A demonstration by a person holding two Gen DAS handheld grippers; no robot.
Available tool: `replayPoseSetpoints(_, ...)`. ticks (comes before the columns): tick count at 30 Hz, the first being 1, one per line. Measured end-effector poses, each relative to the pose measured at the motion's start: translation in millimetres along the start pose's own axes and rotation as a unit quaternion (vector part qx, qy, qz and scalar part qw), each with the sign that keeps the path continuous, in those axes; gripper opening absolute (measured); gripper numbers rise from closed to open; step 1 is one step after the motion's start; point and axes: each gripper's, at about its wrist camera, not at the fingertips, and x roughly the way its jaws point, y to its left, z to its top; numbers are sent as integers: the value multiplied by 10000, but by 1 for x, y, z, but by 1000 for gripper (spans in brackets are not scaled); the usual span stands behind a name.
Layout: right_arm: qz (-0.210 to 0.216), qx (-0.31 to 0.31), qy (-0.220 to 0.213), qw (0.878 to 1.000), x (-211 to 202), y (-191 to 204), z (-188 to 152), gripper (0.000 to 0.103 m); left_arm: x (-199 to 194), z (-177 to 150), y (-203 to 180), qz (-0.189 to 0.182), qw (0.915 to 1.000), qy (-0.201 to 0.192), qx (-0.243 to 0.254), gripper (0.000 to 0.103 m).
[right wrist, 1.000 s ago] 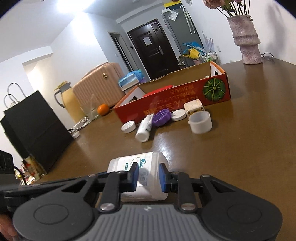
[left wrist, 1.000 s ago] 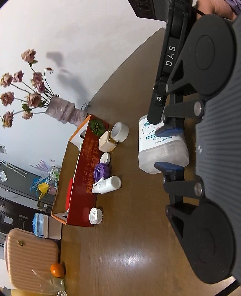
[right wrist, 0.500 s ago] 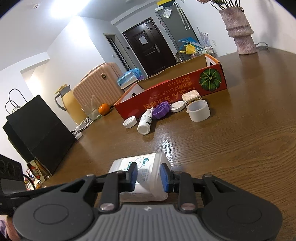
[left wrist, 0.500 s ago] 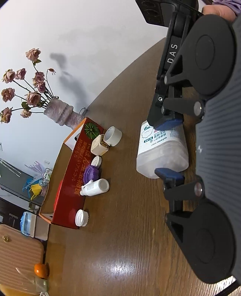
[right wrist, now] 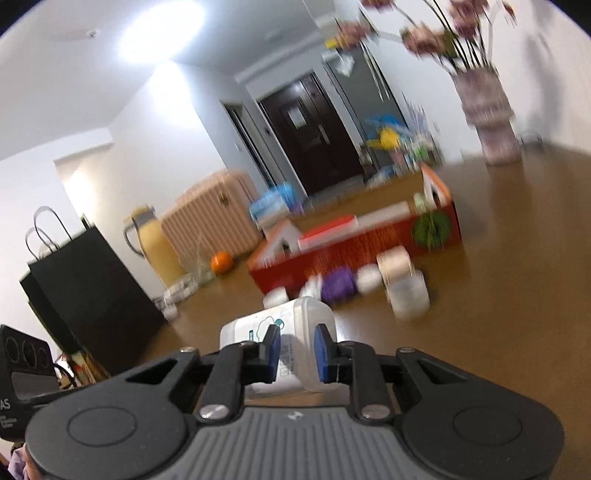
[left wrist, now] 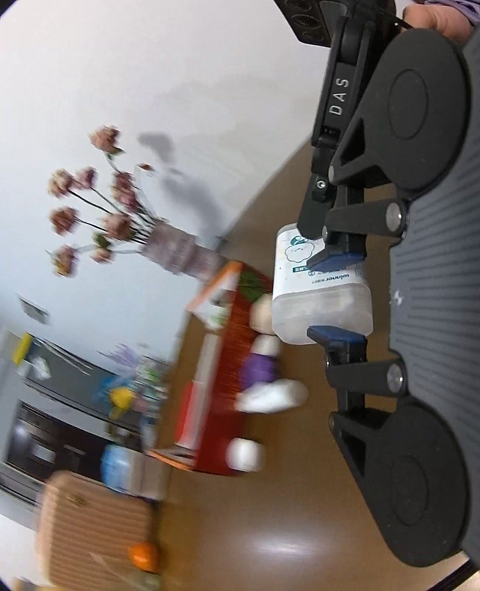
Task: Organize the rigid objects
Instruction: 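Carry the white pill bottle with the left tool into the box, then open the left tool to drop the pill bottle and lift away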
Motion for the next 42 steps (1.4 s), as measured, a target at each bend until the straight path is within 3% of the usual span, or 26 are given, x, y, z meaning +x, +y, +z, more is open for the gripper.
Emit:
replayPoseSetpoints(3,52,-232,-292,9993,11,5,39,20,14,44,-9,12,9987,-379,338,32)
replayPoseSetpoints(6,88,-448,-598,9972,28,9,83,19,39,89,-5,-91,9977,-578,342,32)
replayPoseSetpoints(11,120,-543,-786,9954,77,1,137,20,90,145,16,-88,9976,-650,207,33)
replayPoseSetpoints(14,55,-414,-675,9968,122,-16,162,20,132,166,42,-49,9991,-415,-110,33)
replayPoseSetpoints(22,-213,216,270,9992,235,-83,169,22,240,156,99,380,9978,474,-254,32)
replayPoseSetpoints(26,-574,87,825,9949,271,-95,154,23,267,147,117,507,9937,950,-301,32)
replayPoseSetpoints(29,-685,98,989,9927,282,-102,144,33,278,138,127,451,9906,1211,-459,32)
replayPoseSetpoints(32,-872,15,907,9921,285,-103,138,34,279,134,125,521,9906,1217,-329,33)
replayPoseSetpoints(37,-928,-169,590,9938,270,-94,142,34,258,145,119,725,9944,755,-112,39)
replayPoseSetpoints(40,-892,-174,333,9953,253,-90,153,39,238,155,112,844,9948,564,-16,45)
replayPoseSetpoints(42,-850,-233,245,9958,241,-84,156,43,226,158,105,964,9938,541,119,57)
